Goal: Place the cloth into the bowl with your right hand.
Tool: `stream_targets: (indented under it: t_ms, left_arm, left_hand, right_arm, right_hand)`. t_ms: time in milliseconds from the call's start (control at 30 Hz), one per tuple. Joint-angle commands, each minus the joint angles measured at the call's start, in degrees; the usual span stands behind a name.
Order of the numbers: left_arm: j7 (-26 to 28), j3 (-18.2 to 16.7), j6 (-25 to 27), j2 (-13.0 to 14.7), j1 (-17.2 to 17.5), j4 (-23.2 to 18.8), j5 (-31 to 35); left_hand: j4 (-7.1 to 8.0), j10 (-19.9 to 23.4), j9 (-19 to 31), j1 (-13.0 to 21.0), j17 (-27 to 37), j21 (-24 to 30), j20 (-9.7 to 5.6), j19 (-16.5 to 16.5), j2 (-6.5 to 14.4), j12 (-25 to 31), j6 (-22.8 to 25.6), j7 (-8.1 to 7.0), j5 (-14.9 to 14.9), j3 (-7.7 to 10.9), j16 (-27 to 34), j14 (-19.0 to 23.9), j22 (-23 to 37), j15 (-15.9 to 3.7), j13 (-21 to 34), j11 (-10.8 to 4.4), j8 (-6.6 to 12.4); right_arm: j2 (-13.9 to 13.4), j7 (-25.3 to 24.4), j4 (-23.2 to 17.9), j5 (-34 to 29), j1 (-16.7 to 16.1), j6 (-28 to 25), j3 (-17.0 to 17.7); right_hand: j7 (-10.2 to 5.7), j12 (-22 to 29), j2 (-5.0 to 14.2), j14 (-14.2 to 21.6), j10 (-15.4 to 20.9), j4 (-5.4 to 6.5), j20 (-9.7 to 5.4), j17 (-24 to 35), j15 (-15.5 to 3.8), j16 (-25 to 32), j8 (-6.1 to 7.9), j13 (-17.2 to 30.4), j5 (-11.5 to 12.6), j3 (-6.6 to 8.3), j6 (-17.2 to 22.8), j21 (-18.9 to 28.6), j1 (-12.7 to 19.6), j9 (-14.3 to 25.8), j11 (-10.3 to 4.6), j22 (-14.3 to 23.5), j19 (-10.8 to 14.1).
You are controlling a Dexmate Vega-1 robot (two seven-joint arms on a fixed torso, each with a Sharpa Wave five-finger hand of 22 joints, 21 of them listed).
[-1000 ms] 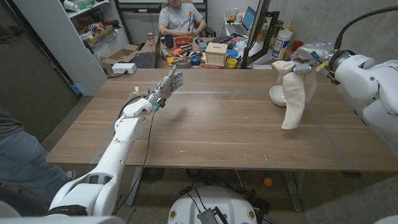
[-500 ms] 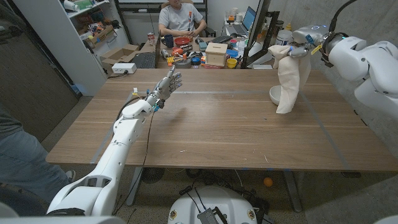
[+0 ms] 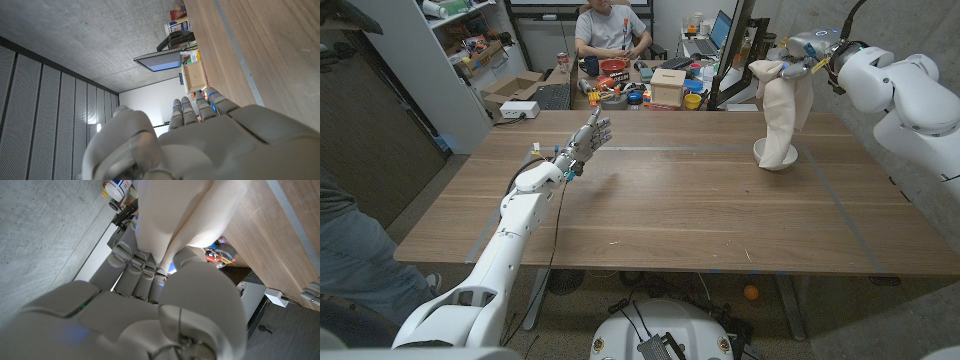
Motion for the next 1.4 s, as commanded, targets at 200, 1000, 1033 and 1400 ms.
stream_targets:
  t_ms: [200,1000,1033,1400]
  left_arm:
    - [1.1,-0.3,0.9,0.4,1.2,-1.4,-0.3]
    - [1.9,-0.1,1.8,0.6,0.6,-0.8,0.2]
    - [2.0,-0.1,1.8,0.6,0.6,-0.8,0.2]
    - [1.5,0.4,1.3,0.2,-0.9,1.3,0.6]
  left_hand:
    - [-0.01,-0.1,0.1,0.2,0.3,0.5,0.33,-0.1,0.6,0.1,0.9,-0.08,0.1,-0.45,0.3,0.1,0.1,0.27,0.1,-0.10,0.22]
    - [-0.03,-0.1,0.1,0.3,0.3,0.6,0.30,-0.1,0.7,0.0,1.2,0.09,0.1,-0.65,0.3,0.1,0.1,0.21,0.1,-0.14,0.18]
    - [-0.03,-0.1,0.1,0.3,0.3,0.5,0.29,-0.1,0.7,0.0,1.2,0.09,0.1,-0.66,0.3,0.1,0.1,0.22,0.1,-0.25,0.18]
    - [-0.04,-0.1,0.1,0.3,0.3,0.6,0.31,-0.1,0.7,0.0,1.4,0.17,0.1,-0.75,0.3,0.1,0.1,0.24,0.1,-0.15,0.18]
  right_arm:
    - [4.2,-2.9,10.3,-2.5,7.9,2.4,-5.4]
    - [8.3,-9.0,24.2,-2.9,12.0,5.6,-9.7]
    - [8.3,-9.5,24.0,-2.6,11.4,5.3,-9.3]
    - [6.7,-11.6,21.3,1.4,3.1,0.7,-5.2]
  right_hand:
    - [-4.31,0.2,3.75,2.0,2.5,-0.02,-0.49,0.2,-1.56,-0.3,0.26,0.3,0.3,-0.38,5.4,0.6,4.3,0.4,-2.66,0.2,-0.8]
    - [-4.70,0.6,3.56,3.1,3.3,0.04,-0.49,1.1,-1.51,0.0,-0.28,1.3,0.2,-1.13,5.7,1.5,4.7,0.8,-2.98,0.4,-1.1]
    - [-4.69,0.6,3.55,3.1,3.3,0.05,-0.49,1.0,-1.51,0.0,-0.29,1.3,0.2,-1.15,5.7,1.5,4.7,0.8,-2.99,0.4,-1.2]
    - [-4.81,0.6,3.55,2.7,3.1,0.19,-0.41,0.9,-1.49,-0.5,-0.49,1.5,0.2,-1.37,5.8,1.5,4.7,0.8,-3.05,0.4,-1.9]
